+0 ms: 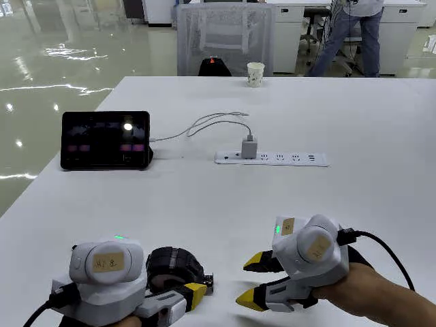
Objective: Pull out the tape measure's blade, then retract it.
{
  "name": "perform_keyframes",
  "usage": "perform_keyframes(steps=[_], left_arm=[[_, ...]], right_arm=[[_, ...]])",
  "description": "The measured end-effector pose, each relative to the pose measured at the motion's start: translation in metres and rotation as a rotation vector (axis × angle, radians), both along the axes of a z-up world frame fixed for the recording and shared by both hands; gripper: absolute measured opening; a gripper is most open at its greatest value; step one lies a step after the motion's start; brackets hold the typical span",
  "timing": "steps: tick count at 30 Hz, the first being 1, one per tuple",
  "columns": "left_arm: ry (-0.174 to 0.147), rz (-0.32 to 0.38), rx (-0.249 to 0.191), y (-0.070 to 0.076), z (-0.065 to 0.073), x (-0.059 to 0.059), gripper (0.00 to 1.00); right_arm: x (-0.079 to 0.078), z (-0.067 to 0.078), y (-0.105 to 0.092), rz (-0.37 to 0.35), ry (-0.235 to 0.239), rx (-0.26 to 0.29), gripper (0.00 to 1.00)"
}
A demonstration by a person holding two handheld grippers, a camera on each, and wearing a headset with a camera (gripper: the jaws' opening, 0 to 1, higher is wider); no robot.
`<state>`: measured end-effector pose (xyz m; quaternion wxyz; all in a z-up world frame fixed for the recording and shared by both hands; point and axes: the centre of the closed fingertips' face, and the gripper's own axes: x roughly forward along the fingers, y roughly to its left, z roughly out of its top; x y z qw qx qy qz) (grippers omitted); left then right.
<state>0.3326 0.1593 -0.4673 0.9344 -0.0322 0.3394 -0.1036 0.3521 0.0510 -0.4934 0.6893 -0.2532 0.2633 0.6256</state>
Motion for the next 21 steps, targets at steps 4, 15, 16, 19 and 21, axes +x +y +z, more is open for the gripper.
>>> perform_keyframes(steps=[4, 15, 16, 19, 21], left_arm=[[-0.017, -0.035, 0.000, -0.003, 0.003, -0.004, 0.70], [-0.056, -0.123, 0.006, -0.011, 0.008, -0.011, 0.74], [-0.058, -0.128, 0.009, -0.011, 0.008, -0.012, 0.75], [-0.066, -0.146, 0.007, -0.011, 0.009, -0.016, 0.76], [-0.076, -0.158, 0.006, -0.012, 0.010, -0.017, 0.78]], right_arm=[[-0.001, 0.004, -0.009, -0.032, -0.002, 0.014, 0.36], [-0.008, 0.010, -0.029, -0.118, 0.005, 0.046, 0.45], [-0.009, 0.010, -0.031, -0.126, 0.005, 0.048, 0.46], [-0.011, 0.013, -0.039, -0.159, 0.003, 0.061, 0.49], [-0.012, 0.013, -0.042, -0.172, 0.002, 0.067, 0.51]])
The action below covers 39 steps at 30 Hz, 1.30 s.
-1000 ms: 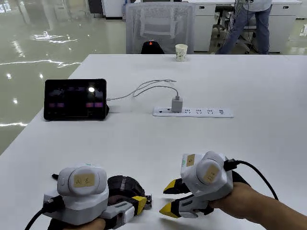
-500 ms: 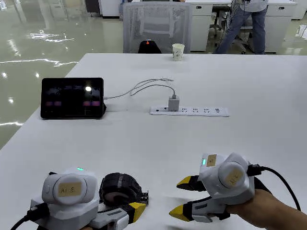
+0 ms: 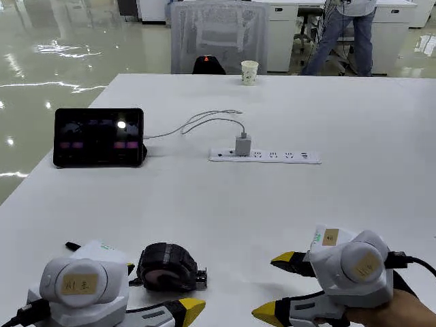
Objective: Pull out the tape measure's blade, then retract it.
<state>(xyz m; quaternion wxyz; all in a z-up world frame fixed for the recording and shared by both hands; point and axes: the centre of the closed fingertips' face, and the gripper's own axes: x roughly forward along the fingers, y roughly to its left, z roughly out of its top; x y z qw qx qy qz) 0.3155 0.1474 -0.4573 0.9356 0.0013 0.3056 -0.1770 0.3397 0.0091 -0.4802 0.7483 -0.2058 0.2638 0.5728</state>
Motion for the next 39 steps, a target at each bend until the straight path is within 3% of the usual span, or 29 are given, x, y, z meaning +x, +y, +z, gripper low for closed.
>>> perform_keyframes(steps=[5, 7, 11, 27, 39], left_arm=[[-0.012, -0.026, 0.009, 0.000, 0.001, -0.005, 0.79], [-0.014, -0.040, 0.012, -0.001, 0.001, -0.006, 0.80], [-0.016, -0.051, 0.024, 0.000, 0.001, -0.010, 0.84], [-0.046, -0.080, 0.008, 0.002, 0.006, -0.022, 0.95], [-0.076, -0.118, 0.009, -0.001, 0.013, -0.029, 0.97]], right_arm=[[-0.002, 0.003, -0.008, -0.043, -0.003, 0.020, 0.57], [-0.006, 0.004, -0.011, -0.052, 0.019, 0.029, 0.55], [-0.007, 0.008, -0.015, -0.080, 0.005, 0.047, 0.56], [-0.013, 0.014, -0.039, -0.166, -0.008, 0.076, 0.69], [-0.020, 0.018, -0.052, -0.228, -0.017, 0.103, 0.79]])
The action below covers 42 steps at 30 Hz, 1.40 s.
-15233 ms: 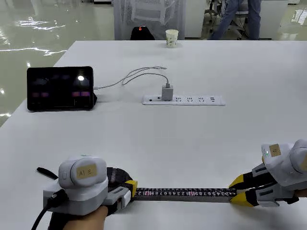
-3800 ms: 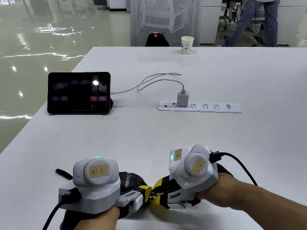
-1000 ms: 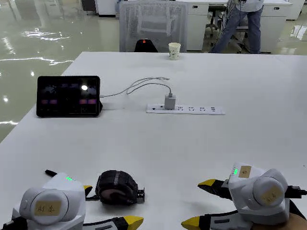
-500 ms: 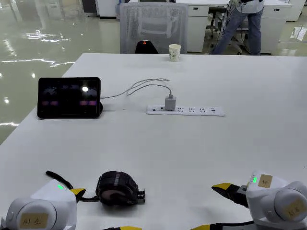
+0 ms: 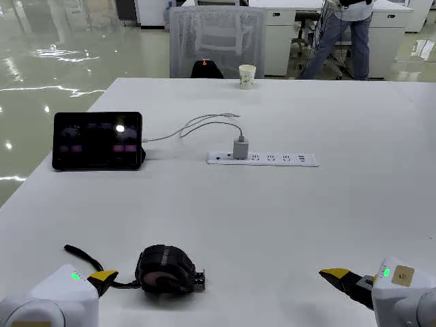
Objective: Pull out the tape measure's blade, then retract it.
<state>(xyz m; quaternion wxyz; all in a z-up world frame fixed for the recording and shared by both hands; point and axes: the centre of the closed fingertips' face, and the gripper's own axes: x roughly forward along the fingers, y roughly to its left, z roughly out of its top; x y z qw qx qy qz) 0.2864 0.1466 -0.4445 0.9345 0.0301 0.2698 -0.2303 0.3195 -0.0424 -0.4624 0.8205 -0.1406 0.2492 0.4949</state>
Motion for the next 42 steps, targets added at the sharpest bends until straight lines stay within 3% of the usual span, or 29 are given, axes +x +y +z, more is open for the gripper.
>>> perform_keyframes(steps=[14, 26, 42], left_arm=[[-0.013, -0.019, 0.000, -0.001, -0.001, -0.012, 0.98], [-0.035, -0.047, 0.001, -0.004, 0.001, -0.011, 0.99], [-0.051, -0.071, -0.010, -0.005, 0.005, -0.012, 0.99]], right_arm=[[-0.010, 0.002, -0.007, -0.045, 0.030, 0.036, 0.89], [-0.015, 0.007, -0.008, -0.046, 0.024, 0.074, 0.99], [-0.017, 0.009, -0.011, -0.050, 0.030, 0.090, 0.99]])
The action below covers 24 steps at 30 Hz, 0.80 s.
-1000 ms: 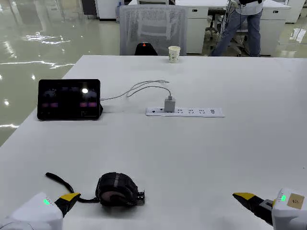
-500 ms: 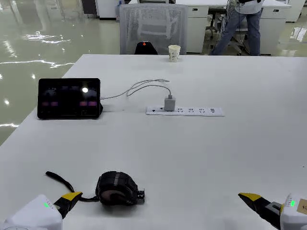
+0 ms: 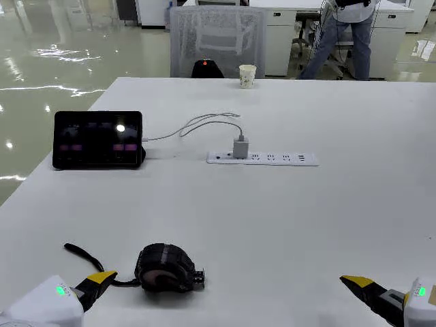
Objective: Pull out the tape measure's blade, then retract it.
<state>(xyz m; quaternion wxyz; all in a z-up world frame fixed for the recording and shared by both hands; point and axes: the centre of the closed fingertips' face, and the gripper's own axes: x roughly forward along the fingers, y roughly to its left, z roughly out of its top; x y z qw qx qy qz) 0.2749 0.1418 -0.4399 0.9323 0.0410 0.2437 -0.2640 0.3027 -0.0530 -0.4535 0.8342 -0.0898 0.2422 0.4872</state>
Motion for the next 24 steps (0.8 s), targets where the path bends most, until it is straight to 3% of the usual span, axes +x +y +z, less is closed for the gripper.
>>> perform_keyframes(steps=[24], left_arm=[[0.017, 0.000, -0.010, 0.0044, 0.0008, -0.0023, 0.99]], right_arm=[[-0.0040, 0.0012, -0.0045, -0.001, 0.005, -0.002, 0.99]])
